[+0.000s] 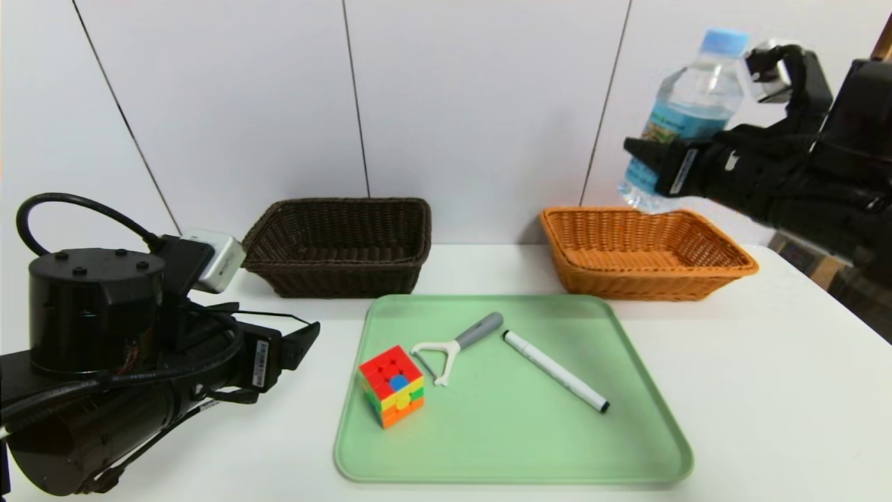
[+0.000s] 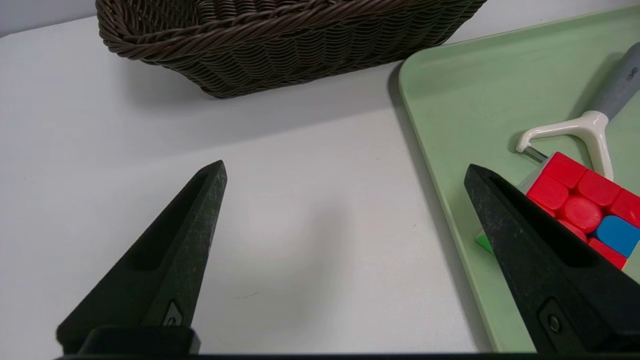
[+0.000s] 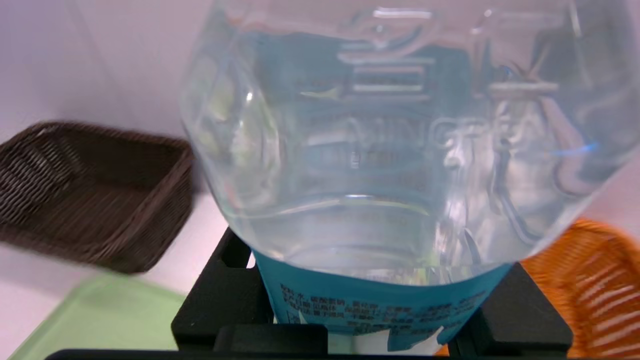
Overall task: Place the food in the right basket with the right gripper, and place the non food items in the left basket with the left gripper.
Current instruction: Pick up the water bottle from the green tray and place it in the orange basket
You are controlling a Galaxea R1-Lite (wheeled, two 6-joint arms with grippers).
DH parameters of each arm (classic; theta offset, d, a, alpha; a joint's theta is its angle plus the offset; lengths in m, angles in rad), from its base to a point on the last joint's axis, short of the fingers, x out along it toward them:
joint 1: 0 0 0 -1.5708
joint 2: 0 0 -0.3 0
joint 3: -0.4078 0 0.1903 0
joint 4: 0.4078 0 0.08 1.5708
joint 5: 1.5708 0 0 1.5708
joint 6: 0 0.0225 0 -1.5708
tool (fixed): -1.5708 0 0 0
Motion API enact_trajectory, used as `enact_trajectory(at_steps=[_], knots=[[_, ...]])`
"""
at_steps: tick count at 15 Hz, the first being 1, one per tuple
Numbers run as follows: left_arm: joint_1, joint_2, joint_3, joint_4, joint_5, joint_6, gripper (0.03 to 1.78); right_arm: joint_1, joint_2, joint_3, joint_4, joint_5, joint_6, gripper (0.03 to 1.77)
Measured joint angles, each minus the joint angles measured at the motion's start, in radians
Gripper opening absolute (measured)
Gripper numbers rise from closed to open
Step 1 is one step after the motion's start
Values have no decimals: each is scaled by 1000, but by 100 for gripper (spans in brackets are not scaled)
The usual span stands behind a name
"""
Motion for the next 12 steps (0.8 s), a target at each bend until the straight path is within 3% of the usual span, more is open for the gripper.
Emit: enact_trajectory(at_steps=[3, 6, 12], knots=[[0, 4, -6, 0, 0, -1, 169, -124, 61, -90, 15, 63, 13, 86], [-1, 16, -19, -12, -1, 0, 169, -185, 139, -122, 18, 114, 69, 86], [-1, 43, -28, -23, -5, -1, 169, -211, 289, -154, -8, 116, 111, 86]])
